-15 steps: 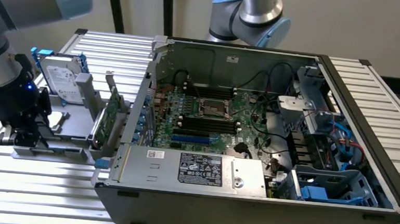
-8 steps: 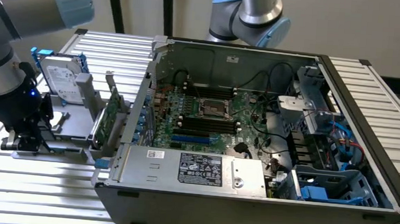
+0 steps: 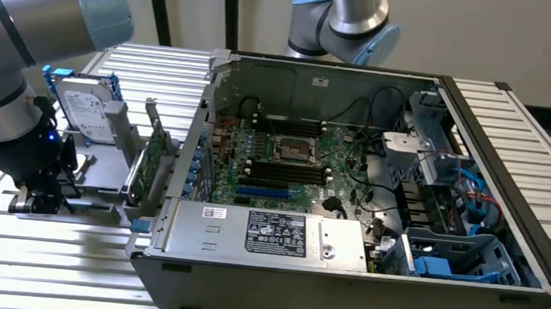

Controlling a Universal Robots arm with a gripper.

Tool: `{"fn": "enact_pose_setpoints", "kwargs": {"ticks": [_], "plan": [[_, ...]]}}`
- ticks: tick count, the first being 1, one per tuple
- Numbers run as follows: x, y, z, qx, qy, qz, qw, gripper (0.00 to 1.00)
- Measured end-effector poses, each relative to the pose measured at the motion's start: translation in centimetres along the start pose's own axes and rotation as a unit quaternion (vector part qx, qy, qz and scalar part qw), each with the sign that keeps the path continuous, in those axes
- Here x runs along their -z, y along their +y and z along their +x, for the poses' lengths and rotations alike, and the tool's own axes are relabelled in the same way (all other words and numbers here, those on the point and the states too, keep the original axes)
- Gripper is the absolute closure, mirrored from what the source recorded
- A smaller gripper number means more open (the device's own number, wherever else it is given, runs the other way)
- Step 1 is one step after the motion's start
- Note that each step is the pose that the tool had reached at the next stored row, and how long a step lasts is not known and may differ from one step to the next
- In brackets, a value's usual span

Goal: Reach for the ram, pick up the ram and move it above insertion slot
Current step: 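Pick up the ram and move it above insertion slot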

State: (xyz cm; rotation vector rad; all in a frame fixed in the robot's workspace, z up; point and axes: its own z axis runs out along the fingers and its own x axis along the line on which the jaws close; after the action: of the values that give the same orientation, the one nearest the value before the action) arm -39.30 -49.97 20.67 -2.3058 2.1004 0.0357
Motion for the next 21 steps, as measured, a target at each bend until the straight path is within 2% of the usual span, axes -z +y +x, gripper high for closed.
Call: {"fn": "enact_pose_setpoints", "kwargs": {"ticks": [6,11,12,15,21], "plan": [[-0.84,-0.12,-0.44,0.000,-0.0001,-0.0006,1.0000,0.64],[-0.91,-0.11,-0.48,0.000,-0.0002,-0.0019,1.0000,0.64],[-0.91,-0.11,-0.49,0.000,-0.0002,-0.0020,1.0000,0.65],[-0.91,-0.11,-0.48,0.000,-0.0001,-0.0021,1.0000,0.84],[-0.92,-0.12,-0.48,0.000,-0.0002,-0.0020,1.0000,0.86]]}}
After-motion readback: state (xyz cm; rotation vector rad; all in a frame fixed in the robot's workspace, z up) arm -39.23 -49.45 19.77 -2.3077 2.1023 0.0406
